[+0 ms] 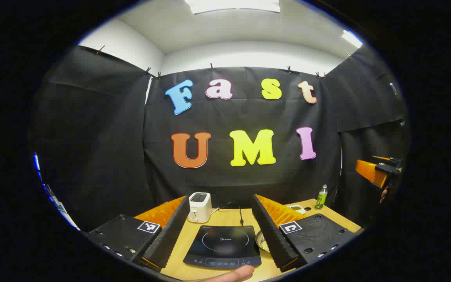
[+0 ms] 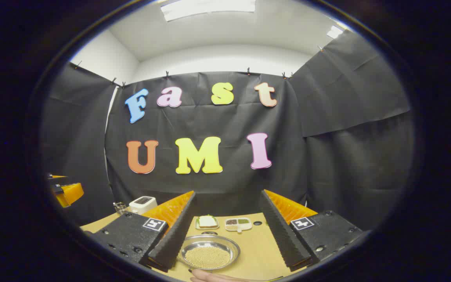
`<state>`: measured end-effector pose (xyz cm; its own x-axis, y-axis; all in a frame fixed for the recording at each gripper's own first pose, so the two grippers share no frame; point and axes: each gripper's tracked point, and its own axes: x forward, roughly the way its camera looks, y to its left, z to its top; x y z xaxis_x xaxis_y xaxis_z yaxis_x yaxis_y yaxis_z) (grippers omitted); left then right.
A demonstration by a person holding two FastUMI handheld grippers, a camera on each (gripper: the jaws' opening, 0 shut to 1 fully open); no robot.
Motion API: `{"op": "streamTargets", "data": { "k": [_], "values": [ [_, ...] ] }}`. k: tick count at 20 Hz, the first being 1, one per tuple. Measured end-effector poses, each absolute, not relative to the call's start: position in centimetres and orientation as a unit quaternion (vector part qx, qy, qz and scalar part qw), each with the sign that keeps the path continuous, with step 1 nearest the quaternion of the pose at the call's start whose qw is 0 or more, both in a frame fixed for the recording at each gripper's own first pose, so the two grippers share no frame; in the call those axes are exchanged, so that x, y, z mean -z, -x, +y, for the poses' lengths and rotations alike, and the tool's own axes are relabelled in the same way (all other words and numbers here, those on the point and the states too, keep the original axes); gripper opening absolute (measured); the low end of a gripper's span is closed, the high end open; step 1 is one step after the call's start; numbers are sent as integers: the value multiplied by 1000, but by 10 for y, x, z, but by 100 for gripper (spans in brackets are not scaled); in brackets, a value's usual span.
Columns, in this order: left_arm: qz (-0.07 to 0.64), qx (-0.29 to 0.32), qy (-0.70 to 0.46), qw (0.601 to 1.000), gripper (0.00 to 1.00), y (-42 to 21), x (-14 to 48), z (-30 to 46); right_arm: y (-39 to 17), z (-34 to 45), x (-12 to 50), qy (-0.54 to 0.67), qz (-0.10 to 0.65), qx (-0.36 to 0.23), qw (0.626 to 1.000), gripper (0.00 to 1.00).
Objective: First push the handle of the pot to place it horizontally, then grasp the pot with both hands and set it on the induction cooktop.
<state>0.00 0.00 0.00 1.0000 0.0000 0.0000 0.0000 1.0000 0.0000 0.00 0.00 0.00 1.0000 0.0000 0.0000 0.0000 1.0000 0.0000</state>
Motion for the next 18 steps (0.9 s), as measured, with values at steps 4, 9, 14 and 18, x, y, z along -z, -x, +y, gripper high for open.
{"op": "streamTargets", "data": {
  "k": [4, 9, 14, 18],
  "values": [
    [-2, 7, 8, 1000, 95, 1, 2, -1, 3, 1, -1, 6, 0, -1, 1000, 96],
    [0, 9, 2, 1000, 95, -3, 7, -2, 5, -4, 1, 7, 0, 0, 1000, 96],
    [-7, 18, 10, 1000, 95, -1, 7, -5, 0, -7, 10, 10, 10, 2, 1000, 96],
    [-11, 18, 8, 1000, 95, 0, 10, -4, -7, 0, 28, 11, 28, -9, 1000, 96]
  ]
}}
